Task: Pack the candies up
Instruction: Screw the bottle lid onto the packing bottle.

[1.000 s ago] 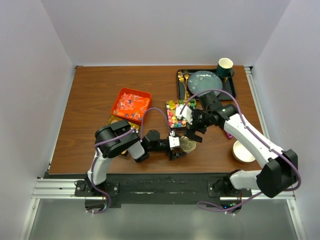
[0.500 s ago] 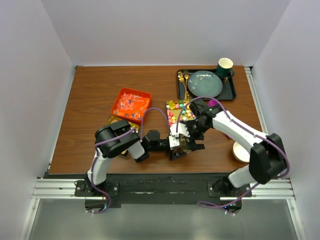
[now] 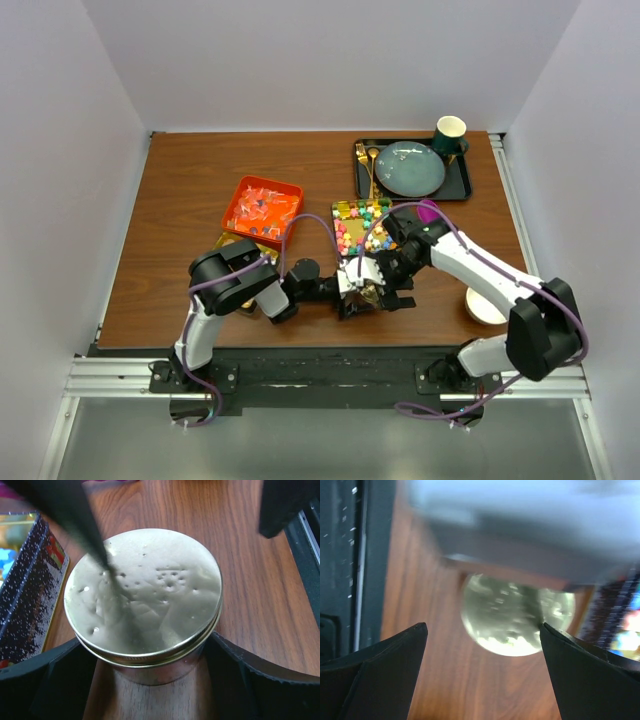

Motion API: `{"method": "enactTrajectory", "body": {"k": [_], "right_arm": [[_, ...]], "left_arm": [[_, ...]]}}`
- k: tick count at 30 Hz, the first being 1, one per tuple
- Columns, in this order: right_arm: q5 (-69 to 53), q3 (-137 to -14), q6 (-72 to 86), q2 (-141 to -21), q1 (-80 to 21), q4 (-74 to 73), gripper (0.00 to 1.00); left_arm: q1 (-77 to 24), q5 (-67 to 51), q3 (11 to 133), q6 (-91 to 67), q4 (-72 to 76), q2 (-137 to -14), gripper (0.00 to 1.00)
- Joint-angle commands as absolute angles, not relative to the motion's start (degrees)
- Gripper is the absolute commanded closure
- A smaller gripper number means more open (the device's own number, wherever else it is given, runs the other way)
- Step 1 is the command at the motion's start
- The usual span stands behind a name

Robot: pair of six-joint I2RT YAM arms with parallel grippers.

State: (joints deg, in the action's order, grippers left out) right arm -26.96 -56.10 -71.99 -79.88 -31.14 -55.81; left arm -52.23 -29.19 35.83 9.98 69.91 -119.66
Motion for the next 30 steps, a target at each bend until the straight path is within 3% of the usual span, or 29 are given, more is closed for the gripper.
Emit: {"method": "enactTrajectory", "body": {"k": [1,7,12,18,30], "right_arm": [[-24.4,-52.9,-69.1,-76.9,-31.5,-58.0,0.04],[-22.3,-50.5,-64.5,-72.6,-30.8,-59.8,0.05],[-24.5,-55.5,-57.0,-70.7,-27.5,-54.6,0.03],[-27.7,-63.4,-56.8,-79.3,-27.4,-53.7,0.02],[-31.9,-67.0,-60.2,-89.0,-27.6,-55.2,0.05]], "left_arm": [[-50.5,-24.3,33.1,14.2,52.1,-123.7,1.0],[-50.3,-24.4,33.5,14.4,51.8,-124.2,1.0],[-50.4,-25.2,33.7,15.0,50.9,-124.4,1.0],[-50.6,-25.5,34.1,15.4,50.4,-124.6,1.0],[-50.6,-25.4,34.5,14.6,48.7,-124.8,1.0]]}}
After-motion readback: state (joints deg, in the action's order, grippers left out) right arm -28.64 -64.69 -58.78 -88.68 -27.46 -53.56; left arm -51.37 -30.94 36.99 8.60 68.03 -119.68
